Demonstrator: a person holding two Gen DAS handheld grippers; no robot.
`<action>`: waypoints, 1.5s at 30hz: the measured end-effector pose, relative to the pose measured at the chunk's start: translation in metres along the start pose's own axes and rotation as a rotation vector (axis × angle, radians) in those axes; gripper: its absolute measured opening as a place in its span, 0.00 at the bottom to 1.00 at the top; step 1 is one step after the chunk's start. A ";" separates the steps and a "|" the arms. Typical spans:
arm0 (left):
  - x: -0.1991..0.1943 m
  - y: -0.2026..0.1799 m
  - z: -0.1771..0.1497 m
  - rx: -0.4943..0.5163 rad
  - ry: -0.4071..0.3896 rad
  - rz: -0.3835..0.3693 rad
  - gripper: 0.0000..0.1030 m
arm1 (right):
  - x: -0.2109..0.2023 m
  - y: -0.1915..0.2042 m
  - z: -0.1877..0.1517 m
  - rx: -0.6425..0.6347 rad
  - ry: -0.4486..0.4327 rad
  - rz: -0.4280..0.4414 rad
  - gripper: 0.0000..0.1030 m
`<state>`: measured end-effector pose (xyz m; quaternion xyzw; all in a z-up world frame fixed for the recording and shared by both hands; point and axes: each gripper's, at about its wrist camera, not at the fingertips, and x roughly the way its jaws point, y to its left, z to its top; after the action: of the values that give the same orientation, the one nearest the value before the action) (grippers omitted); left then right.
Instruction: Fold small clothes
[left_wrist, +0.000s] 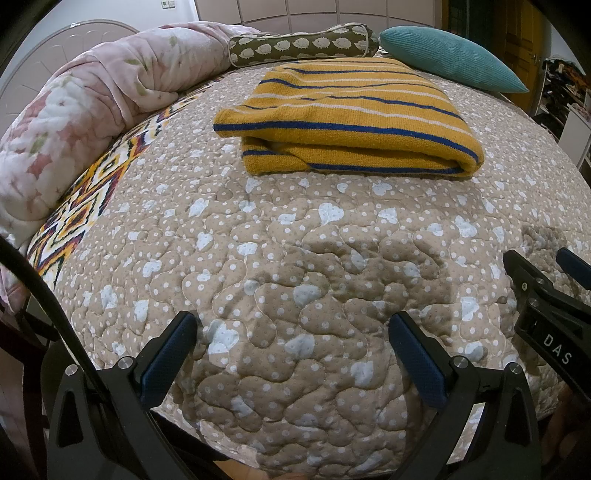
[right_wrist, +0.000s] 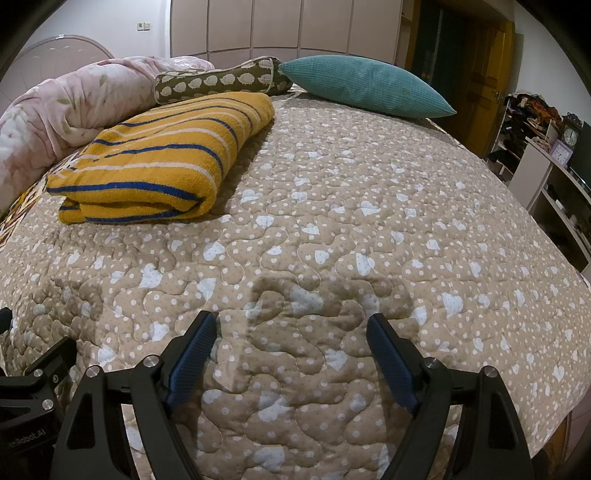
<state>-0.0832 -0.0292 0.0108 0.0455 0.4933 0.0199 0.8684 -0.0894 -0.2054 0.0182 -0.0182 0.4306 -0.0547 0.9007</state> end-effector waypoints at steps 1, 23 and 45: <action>0.000 0.000 0.000 0.000 0.000 0.000 1.00 | 0.000 0.000 0.000 0.000 0.000 0.000 0.84; 0.001 -0.003 -0.001 -0.005 -0.006 0.002 1.00 | 0.001 0.002 0.000 0.008 0.004 -0.014 0.86; -0.004 -0.003 0.005 0.002 -0.048 0.011 1.00 | -0.007 0.001 0.004 0.017 0.002 -0.023 0.87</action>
<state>-0.0811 -0.0331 0.0159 0.0493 0.4722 0.0231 0.8798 -0.0910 -0.2040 0.0259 -0.0156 0.4307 -0.0689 0.8997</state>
